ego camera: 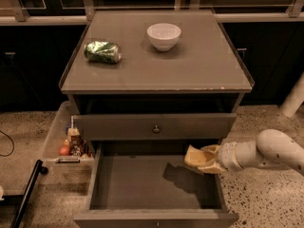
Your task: Place sponge into middle drawer
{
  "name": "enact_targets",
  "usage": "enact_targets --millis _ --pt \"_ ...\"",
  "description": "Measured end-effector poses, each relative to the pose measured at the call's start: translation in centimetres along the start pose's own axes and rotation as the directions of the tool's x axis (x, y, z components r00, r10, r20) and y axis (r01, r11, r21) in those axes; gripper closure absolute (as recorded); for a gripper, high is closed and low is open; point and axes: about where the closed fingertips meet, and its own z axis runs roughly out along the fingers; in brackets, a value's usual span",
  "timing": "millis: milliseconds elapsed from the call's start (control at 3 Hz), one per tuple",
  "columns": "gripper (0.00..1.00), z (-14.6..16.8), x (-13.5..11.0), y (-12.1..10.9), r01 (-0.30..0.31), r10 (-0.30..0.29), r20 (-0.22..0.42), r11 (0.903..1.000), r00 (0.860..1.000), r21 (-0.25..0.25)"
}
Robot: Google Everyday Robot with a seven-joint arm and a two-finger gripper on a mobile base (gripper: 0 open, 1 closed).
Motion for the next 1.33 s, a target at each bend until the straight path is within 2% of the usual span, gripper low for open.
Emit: enact_targets --millis 333,667,1333 --pt "1.00 3.9 0.4 -0.1 -0.010 0.010 0.020 0.9996 1.000 -0.025" --pt "1.00 7.7 0.8 -0.4 -0.009 0.011 0.041 0.9996 0.999 -0.028" --pt "1.00 14.4 1.9 0.0 0.041 -0.037 0.067 0.9974 0.997 -0.059"
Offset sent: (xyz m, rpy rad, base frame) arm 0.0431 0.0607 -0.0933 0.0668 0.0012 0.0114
